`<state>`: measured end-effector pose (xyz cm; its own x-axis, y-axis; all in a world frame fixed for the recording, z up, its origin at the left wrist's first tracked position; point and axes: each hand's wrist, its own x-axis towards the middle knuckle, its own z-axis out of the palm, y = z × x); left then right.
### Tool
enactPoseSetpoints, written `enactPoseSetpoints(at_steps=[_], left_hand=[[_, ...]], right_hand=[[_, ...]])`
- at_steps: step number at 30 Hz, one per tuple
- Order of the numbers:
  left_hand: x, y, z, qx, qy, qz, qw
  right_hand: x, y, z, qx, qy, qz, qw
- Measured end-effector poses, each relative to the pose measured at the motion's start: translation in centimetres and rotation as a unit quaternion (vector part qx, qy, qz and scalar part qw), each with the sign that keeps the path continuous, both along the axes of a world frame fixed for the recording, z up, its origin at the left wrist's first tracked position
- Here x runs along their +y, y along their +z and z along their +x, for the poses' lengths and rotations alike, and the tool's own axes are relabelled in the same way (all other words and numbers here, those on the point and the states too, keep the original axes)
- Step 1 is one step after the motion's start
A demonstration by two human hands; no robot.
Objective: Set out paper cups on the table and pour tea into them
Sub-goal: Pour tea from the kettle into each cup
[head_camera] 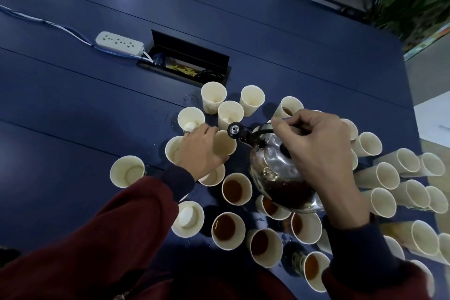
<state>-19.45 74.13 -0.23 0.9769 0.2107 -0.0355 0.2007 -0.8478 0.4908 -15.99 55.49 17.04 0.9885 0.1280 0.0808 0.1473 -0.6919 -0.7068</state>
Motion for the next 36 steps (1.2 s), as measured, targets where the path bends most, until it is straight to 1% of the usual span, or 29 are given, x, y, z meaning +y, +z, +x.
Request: enactPoseSetpoints(at_steps=[4, 10, 22, 30, 36], left_hand=[[0.4, -0.3, 0.1, -0.005, -0.004, -0.017, 1.0], [0.7, -0.4, 0.3, -0.001, -0.007, -0.034, 0.999], [0.5, -0.5, 0.3, -0.001, -0.011, -0.026, 1.0], [0.4, -0.3, 0.2, 0.004, -0.009, -0.024, 1.0], [0.5, -0.2, 0.2, 0.004, -0.011, -0.024, 1.0]], right_hand=[[0.4, -0.1, 0.3, -0.004, 0.007, -0.031, 0.999], [0.9, -0.3, 0.3, 0.009, -0.005, -0.034, 0.999], [1.2, 0.1, 0.1, 0.014, 0.001, -0.068, 0.998], [1.4, 0.2, 0.2, 0.01, 0.007, -0.067, 0.998], [1.2, 0.2, 0.3, 0.003, 0.006, -0.043, 0.999]])
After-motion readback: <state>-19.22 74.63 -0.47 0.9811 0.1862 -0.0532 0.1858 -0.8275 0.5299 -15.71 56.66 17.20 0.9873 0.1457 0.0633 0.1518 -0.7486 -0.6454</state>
